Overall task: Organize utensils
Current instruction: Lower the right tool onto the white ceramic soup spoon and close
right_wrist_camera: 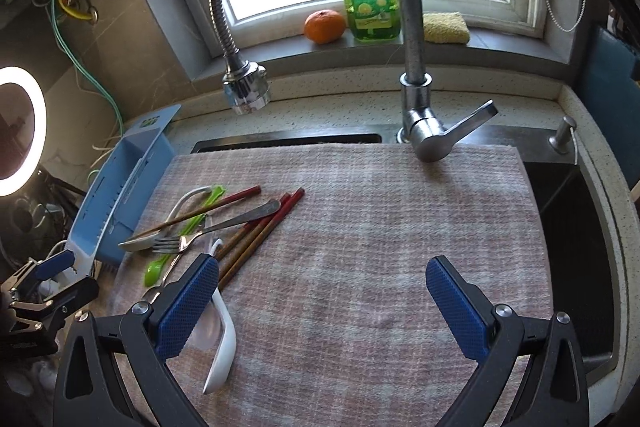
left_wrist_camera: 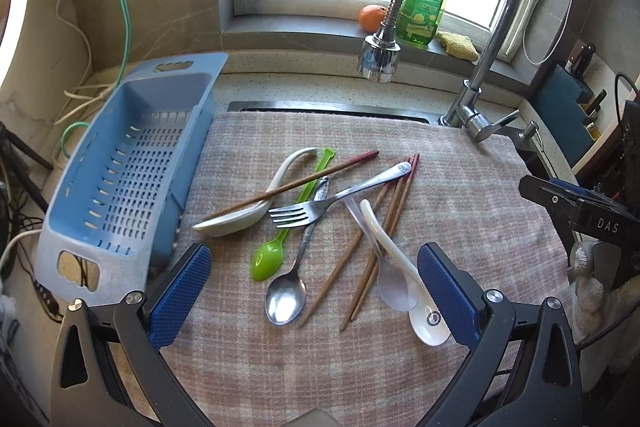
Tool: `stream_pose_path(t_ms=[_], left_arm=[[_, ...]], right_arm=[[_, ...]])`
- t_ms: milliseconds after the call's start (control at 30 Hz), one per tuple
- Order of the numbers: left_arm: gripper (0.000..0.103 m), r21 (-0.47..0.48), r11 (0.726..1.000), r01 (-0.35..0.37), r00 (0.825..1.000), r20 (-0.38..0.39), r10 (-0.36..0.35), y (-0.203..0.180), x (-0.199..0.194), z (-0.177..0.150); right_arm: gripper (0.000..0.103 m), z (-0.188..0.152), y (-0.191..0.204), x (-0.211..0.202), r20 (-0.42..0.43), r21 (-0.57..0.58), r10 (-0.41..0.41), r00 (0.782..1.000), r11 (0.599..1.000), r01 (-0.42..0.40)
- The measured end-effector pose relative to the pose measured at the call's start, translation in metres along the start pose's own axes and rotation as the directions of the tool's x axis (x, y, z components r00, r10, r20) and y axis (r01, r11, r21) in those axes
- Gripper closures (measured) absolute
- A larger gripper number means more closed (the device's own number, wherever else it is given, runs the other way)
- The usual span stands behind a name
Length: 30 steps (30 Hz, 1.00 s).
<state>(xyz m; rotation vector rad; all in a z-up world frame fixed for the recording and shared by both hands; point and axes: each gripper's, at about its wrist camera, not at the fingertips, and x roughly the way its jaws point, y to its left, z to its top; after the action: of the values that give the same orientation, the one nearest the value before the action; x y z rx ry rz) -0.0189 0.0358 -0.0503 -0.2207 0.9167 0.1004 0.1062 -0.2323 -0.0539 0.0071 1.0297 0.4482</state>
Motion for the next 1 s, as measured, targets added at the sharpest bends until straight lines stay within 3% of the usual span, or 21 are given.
stream_pose_path(t_ms=[100,233,367,467,800,1000], left_arm=[[0.002,-0.017,1.000,0.024,0.999,-0.030,-0.024,-0.003,0.003,-0.008],[0.003,-0.048,0.998,0.046,0.997,-0.065,-0.049,-0.008,0.007,-0.021],[0.009,-0.110,0.992,0.068,0.992,-0.099,-0.079,-0.010,0.013,-0.035],[0.015,-0.156,0.985,0.071,0.990,-0.110,-0.089,-0.013,0.016,-0.048],[0.029,-0.351,0.926,0.137,0.973,-0.126,-0.192,-0.019,0.022,-0.081],[0.031,-0.372,0.917,0.142,0.968,-0.142,-0.208,-0.027,0.026,-0.087]], right_arm=[[0.005,0.002,0.005,0.012,-0.051,-0.012,0.067,0.996,0.998,-0.068],[0.024,0.006,0.014,0.032,-0.137,-0.043,0.149,0.979,0.987,-0.156],[0.047,0.009,0.024,0.056,-0.244,-0.052,0.247,0.938,0.962,-0.267],[0.056,0.011,0.031,0.073,-0.318,-0.068,0.292,0.902,0.942,-0.329],[0.075,0.011,0.057,0.117,-0.487,-0.107,0.350,0.800,0.885,-0.453],[0.078,0.010,0.071,0.130,-0.527,-0.120,0.349,0.775,0.873,-0.474]])
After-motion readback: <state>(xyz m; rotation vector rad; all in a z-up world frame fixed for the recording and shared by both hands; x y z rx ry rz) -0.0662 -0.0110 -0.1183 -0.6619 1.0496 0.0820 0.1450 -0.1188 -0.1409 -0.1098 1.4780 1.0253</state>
